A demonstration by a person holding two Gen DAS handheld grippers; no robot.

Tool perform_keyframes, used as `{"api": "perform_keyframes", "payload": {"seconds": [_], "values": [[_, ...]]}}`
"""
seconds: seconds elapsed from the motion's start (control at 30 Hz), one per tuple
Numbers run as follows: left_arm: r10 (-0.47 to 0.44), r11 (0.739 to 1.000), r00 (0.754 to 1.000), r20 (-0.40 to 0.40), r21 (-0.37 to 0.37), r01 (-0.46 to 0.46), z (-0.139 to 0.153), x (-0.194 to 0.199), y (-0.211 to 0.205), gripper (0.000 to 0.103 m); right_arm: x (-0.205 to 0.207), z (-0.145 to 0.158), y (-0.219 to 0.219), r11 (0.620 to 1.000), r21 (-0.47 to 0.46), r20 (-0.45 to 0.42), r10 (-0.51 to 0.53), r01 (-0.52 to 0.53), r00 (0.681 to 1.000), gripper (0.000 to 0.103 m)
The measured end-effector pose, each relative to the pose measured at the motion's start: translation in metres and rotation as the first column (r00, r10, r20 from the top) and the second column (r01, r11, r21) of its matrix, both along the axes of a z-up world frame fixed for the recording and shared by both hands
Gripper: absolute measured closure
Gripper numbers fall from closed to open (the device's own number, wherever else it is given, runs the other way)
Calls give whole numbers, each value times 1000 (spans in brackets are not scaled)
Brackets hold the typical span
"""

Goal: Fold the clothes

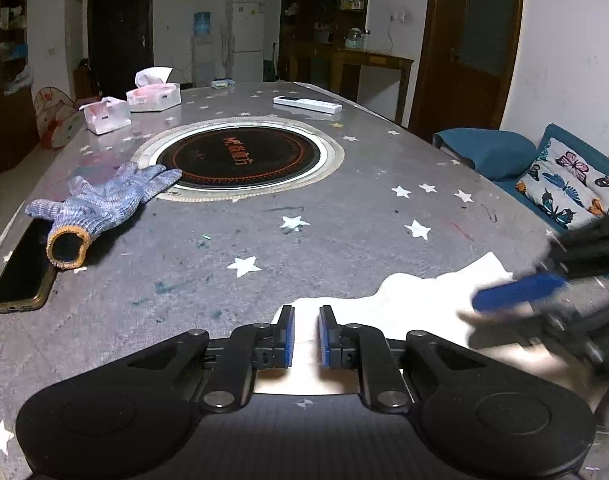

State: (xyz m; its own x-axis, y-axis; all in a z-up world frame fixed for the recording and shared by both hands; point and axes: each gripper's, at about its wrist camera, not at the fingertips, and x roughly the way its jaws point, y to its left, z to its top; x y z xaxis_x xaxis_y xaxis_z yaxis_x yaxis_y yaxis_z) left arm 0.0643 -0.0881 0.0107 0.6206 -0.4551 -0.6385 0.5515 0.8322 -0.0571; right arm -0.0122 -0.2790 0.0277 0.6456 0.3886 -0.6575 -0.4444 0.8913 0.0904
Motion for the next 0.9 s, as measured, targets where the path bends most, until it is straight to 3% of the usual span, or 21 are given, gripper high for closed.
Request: {"api": "perform_keyframes", "payload": {"seconds": [0.13,0.57,0.9], "values": [[8,1000,1000,11,4,-8,-1,-1,-1,87,-16,-13,-6,999,-52,-23,-17,16,1000,80],[17,999,999,52,40,-19,2,-9,-3,87,-25,-5,-39,994,-24,-4,-110,110,994,80],[-83,997,993,84,16,82,18,-85,12,87,-73,13,-8,997,-59,47,42,-40,998,80]]}}
